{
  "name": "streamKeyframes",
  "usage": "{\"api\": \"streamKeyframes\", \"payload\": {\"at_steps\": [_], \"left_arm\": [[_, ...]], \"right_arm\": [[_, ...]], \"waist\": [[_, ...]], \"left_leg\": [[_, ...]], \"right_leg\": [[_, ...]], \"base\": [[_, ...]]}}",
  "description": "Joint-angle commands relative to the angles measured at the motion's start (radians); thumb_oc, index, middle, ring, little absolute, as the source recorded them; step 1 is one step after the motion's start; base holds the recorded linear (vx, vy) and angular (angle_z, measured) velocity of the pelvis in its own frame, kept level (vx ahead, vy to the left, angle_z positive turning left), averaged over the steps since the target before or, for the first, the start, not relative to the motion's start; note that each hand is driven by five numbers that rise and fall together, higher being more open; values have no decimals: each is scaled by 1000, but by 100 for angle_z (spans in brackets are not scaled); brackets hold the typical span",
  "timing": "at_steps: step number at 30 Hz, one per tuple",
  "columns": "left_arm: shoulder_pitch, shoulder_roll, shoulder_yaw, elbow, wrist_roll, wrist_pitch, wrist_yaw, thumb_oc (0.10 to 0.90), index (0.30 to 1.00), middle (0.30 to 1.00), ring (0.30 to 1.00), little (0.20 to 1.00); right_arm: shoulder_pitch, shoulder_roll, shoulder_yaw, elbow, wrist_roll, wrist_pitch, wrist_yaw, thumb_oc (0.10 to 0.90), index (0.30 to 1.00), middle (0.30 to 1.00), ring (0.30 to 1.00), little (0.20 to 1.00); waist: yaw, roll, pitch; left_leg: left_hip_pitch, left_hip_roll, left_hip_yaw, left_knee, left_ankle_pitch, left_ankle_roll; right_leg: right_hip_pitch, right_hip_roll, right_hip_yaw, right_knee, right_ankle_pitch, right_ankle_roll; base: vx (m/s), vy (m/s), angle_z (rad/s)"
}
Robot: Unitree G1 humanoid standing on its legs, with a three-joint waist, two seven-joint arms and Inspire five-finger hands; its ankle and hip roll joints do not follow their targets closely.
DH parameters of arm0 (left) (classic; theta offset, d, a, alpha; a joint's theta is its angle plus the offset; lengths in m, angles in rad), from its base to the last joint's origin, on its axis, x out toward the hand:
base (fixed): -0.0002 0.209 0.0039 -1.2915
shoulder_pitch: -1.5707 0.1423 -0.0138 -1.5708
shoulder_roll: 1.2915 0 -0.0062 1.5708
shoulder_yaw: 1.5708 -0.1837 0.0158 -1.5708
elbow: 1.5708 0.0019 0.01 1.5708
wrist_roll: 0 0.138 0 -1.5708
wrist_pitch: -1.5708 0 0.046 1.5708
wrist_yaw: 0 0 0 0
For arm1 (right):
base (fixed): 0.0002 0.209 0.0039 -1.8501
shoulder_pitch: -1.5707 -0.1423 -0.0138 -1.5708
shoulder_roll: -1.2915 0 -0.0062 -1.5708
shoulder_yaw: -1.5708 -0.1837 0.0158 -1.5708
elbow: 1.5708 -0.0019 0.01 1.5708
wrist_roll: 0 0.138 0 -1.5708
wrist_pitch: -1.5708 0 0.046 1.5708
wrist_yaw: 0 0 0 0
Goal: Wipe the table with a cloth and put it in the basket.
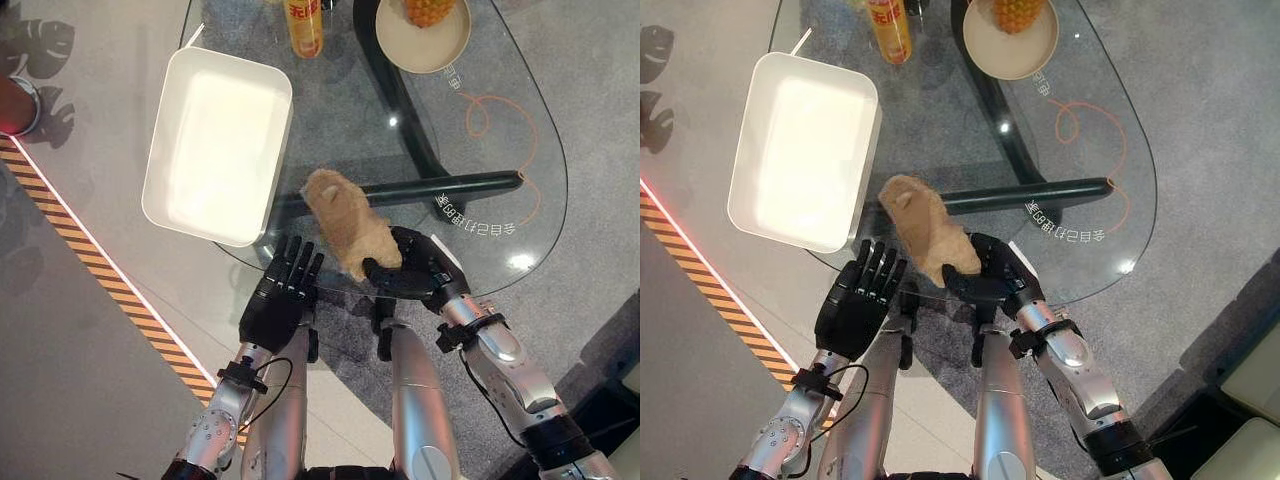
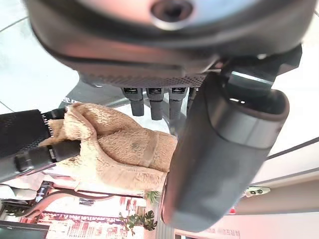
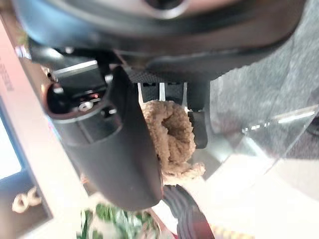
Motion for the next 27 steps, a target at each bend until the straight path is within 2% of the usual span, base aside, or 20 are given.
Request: {"api": "streamKeyframes", "payload": {"at_steps": [1, 7, 12, 13, 14, 15, 23, 27], "left_arm": [[44, 23, 4, -144, -28, 3, -100, 800, 900, 900, 900, 900], [24, 51, -30, -147, 26, -22, -83, 800, 900, 900, 900, 900], [-1, 63, -44, -143, 77, -35, -41, 800, 900, 900, 900, 900], [-11, 63, -52, -146, 80, -37, -42, 800, 900, 900, 900, 900], [-26, 64, -50, -149, 78, -39, -45, 800, 900, 900, 900, 900], [-15, 62, -55, -154, 73, -38, -59, 800, 900, 900, 900, 900], [-4, 71, -67, -193, 3, -41, -175, 800, 900, 900, 900, 900], [-12, 72, -82, -212, -6, -51, -200, 800, 900, 900, 900, 900]], "right_arm": [[-35, -36, 9, -208, 35, -133, 85, 100, 300, 300, 300, 200], [-49, -57, 72, -230, 13, -149, 148, 100, 300, 300, 300, 200], [-84, -54, 115, -254, 28, -121, 192, 100, 300, 300, 300, 200], [-96, -54, 137, -252, -17, -86, 160, 100, 300, 300, 300, 200], [-109, -57, 140, -250, -39, -79, 151, 100, 300, 300, 300, 200], [-98, -59, 156, -245, -82, -53, 127, 100, 300, 300, 300, 200], [-92, -107, 217, -200, -346, 34, -13, 100, 300, 300, 300, 200], [-106, -122, 235, -200, -432, 71, -39, 100, 300, 300, 300, 200]], "waist": [[-2, -5, -29], [0, -9, -29], [3, -9, -29], [4, -10, -29], [0, -14, -29], [5, -10, -29], [6, -19, -29], [3, -17, -29]], "left_leg": [[8, -20, 118, 111, -141, 72], [-5, -22, 107, 108, -132, 72], [-10, -25, 100, 111, -129, 70], [-15, -27, 97, 113, -126, 68], [-40, -30, 104, 101, -91, 72], [-17, -26, 97, 112, -124, 67], [-11, -25, 98, 91, -109, 61], [-12, -27, 98, 85, -106, 61]], "right_leg": [[4, 60, -46, -109, 133, -22], [-6, 62, -44, -113, 141, -21], [-12, 63, -43, -107, 139, -22], [-17, 64, -44, -105, 139, -23], [-40, 59, -47, -119, 169, -30], [-19, 64, -47, -104, 137, -25], [-8, 73, -48, -119, 134, -33], [-9, 77, -42, -124, 131, -35]], "base": [[0, 0, 0], [2, -6, 0], [0, 0, 0], [-56, -32, 1], [0, 0, 0], [0, 0, 0], [10, -1, 0], [0, 21, -2]]}}
